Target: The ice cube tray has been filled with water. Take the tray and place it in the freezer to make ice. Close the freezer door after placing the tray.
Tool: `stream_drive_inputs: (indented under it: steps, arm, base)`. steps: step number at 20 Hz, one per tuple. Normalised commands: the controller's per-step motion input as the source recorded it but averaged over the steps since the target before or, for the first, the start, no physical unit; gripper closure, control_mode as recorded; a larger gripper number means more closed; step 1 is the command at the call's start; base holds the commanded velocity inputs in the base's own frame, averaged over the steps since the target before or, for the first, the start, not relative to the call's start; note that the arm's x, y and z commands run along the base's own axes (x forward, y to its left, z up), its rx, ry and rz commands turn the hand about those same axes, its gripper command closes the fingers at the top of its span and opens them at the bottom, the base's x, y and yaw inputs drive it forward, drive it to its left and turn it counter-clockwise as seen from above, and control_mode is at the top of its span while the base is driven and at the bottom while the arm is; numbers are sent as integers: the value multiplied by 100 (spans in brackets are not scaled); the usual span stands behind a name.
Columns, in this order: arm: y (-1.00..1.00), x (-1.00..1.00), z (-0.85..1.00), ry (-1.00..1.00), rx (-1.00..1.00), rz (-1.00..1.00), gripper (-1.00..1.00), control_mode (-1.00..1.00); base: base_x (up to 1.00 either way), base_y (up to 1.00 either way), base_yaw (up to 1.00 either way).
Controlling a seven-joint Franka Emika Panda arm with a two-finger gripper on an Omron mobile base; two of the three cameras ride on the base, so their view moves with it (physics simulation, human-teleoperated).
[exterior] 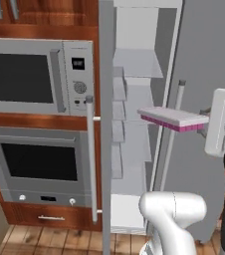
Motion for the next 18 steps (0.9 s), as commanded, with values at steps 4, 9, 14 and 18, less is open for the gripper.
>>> stream_drive_inputs:
  steps: [4,9,14,18]
  arm:
    - [0,0,0,0,0,0,100,100]
    - [0,-3,21,-12,-9,2,100,-100]
    - [0,-1,38,-8,-13,-3,100,-100]
    - [0,0,45,1,-12,-11,100,-100]
  base:
    - [31,0,12]
    - [0,0,0]
    - [0,0,0]
    - [0,0,0]
